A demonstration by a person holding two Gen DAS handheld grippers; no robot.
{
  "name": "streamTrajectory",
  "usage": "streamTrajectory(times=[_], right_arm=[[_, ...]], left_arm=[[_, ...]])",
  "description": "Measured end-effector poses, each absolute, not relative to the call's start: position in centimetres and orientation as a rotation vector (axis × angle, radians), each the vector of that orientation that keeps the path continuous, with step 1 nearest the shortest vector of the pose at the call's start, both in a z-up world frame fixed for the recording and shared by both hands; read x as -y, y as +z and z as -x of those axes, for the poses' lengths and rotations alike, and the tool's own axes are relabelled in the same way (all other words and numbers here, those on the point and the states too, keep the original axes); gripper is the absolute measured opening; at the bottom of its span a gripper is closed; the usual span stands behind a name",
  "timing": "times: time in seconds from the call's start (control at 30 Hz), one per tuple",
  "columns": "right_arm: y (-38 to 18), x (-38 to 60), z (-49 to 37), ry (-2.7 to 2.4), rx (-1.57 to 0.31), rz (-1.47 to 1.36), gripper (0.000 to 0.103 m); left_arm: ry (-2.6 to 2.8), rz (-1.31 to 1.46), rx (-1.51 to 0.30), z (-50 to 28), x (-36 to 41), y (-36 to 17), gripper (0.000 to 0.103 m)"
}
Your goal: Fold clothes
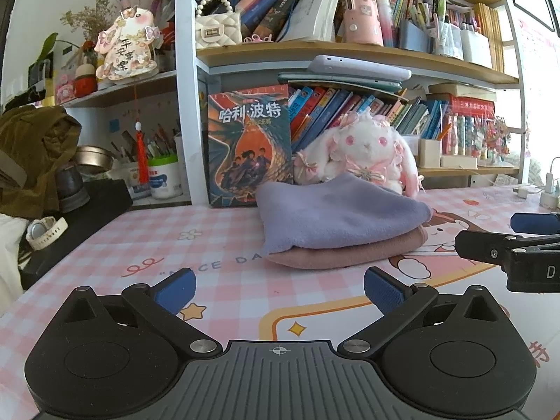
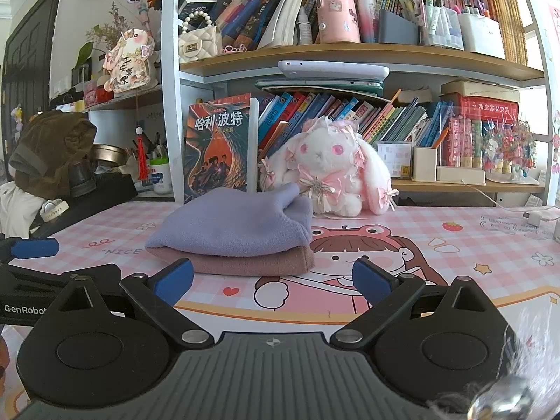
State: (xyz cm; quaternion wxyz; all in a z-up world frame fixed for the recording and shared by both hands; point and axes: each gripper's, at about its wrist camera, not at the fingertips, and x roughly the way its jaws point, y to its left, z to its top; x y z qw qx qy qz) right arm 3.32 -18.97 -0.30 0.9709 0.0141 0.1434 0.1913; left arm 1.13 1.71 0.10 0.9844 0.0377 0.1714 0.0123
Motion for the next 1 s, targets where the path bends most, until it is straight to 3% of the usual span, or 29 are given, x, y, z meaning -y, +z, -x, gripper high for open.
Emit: streamTrajectory(times=[1.0], right_arm=[[-0.29, 18.86, -3.36, 0.391, -0.290, -0.022, 0.098]], left_arm=[[0.027, -0.074, -0.348, -1.28, -1.78, 0.10, 0.103]])
